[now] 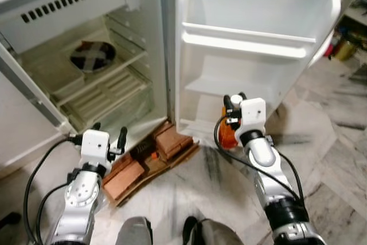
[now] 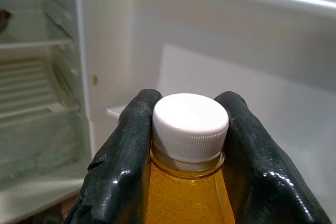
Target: Restocking fridge
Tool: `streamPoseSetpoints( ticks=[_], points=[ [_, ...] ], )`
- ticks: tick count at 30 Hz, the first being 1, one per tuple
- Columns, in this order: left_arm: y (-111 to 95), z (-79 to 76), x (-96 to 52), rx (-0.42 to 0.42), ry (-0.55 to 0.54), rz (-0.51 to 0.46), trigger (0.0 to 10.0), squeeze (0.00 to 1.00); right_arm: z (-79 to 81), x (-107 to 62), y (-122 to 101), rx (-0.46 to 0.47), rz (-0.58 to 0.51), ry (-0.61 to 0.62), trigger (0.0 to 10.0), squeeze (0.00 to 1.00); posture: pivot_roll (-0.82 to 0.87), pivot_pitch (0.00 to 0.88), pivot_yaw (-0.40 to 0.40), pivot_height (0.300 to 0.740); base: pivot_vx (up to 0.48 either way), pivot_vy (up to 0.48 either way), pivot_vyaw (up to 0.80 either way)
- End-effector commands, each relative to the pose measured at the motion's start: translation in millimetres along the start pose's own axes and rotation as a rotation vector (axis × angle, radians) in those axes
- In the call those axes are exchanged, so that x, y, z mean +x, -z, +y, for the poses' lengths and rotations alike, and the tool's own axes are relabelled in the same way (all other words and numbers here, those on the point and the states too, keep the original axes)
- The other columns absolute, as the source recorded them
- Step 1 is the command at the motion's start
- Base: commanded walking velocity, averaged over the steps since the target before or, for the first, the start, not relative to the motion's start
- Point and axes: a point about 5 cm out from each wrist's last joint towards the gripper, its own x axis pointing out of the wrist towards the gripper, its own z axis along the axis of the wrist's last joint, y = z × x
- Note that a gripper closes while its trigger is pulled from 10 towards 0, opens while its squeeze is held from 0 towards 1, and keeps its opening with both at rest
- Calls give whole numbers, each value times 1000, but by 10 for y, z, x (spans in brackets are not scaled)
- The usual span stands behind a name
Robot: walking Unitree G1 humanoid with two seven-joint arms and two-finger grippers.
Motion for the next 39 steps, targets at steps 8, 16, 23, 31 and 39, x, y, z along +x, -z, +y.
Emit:
streamPoseSetpoints(
  ticks=[8,16,23,31,39],
  points=[
    [-23,-22,2,-6,16,-12,10000,0,-30,27,-49,-6,-28,9,10000,0,99,118,-50,740,247,0,0],
    [-18,-33,-9,-13,19,-11,10000,0,-31,26,-47,-4,-27,10,10000,0,97,127,-51,740,269,0,0],
    [-19,-53,-8,-18,23,-13,10000,0,-38,24,-46,-4,-26,10,10000,0,94,128,-53,740,280,0,0],
    [16,-17,-49,-23,8,5,10000,0,-45,30,-46,-8,-23,8,10000,0,99,136,-58,740,130,0,0],
    [157,78,-175,-86,4,95,10000,0,-10,44,-51,32,-27,-14,10000,0,99,141,-60,740,0,0,0]
  ],
)
